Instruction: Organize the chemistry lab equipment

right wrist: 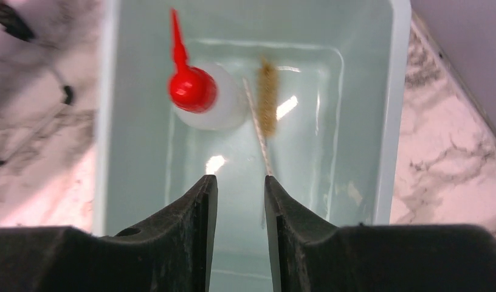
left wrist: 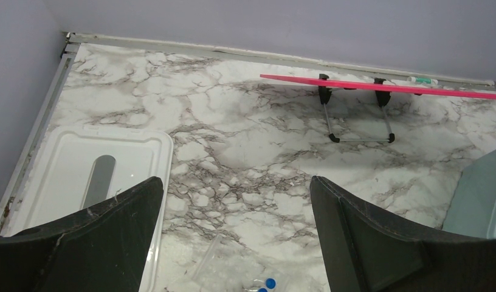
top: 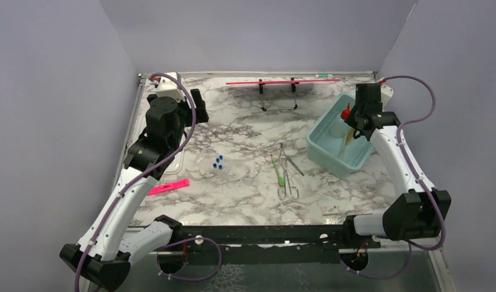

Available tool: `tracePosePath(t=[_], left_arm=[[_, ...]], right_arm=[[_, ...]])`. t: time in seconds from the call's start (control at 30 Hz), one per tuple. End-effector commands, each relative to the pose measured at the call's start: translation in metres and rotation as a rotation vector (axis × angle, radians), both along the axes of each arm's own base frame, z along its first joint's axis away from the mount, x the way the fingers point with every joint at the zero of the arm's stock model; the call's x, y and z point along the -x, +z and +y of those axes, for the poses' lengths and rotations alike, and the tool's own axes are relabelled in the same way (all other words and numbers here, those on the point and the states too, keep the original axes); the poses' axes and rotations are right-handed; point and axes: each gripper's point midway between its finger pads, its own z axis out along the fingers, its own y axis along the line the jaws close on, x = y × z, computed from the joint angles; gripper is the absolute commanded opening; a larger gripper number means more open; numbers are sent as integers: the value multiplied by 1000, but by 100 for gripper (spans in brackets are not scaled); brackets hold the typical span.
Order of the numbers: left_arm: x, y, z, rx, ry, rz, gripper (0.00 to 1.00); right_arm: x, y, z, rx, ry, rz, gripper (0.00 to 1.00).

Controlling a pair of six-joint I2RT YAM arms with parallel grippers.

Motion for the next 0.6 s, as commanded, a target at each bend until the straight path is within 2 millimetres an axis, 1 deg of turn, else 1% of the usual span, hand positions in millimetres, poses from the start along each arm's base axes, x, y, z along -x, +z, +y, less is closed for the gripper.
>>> tracePosePath(t=[0.0,0.1,0.13,0.2,0.3,0.37,0.47,0.5,0.57], left_arm=[[-1,13,-1,9,-6,-43,94],[-1,13,-1,8,-6,-43,93],[-1,13,-1,9,-6,-43,94],[-1,12,-1,8,-5,-42,94],[-2,13,-2,9,-5,-43,94],[-2,13,-2,7,-3,-41,94],[-3,10,-1,2,2,-37,94],[-2,10,-1,2,1,-37,94],[-2,8,-1,4,0,-33,94]], right_arm=[[0,51,14,-31,117,-86,39],[3,78,26,-62,187,-141,39],[2,86,33,-79,231,-167,39],[2,101,56,-133,367,-221,39],[5,116,96,-248,572,-274,40],[7,120,115,-316,671,-265,40],[11,120,143,-399,807,-241,39],[12,118,152,-396,838,-236,39],[16,112,175,-358,906,-216,40]])
